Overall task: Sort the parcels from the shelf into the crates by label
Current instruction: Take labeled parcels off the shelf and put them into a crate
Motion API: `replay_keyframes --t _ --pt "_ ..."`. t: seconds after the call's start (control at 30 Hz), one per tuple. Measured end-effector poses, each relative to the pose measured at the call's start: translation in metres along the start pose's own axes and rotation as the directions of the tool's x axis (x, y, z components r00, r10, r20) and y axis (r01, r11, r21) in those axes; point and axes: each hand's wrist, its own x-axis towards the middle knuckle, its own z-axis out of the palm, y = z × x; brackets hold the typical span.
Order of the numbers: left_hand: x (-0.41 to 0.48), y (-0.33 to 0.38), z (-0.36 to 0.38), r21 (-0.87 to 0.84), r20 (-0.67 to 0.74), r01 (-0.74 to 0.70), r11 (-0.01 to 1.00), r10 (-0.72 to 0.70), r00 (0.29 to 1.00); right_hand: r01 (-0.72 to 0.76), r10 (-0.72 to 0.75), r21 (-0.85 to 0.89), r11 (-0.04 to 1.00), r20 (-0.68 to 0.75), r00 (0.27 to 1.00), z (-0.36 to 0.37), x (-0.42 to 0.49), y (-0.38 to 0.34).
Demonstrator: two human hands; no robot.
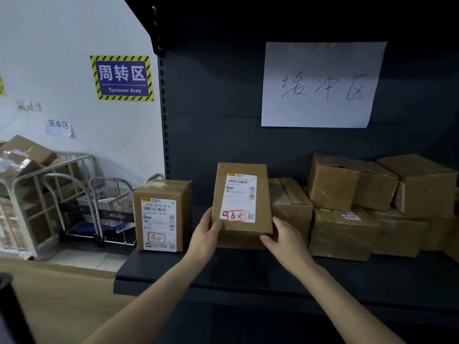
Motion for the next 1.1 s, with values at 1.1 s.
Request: replay_keyframes --t 1.1 --pt "-0.047 -0.041 -0.081 0.408 -0.256 -0.061 0.911 0.178 0.950 -0.078 0.074 0.097 0.992 0.045 0.996 0.038 -0.026 0.006"
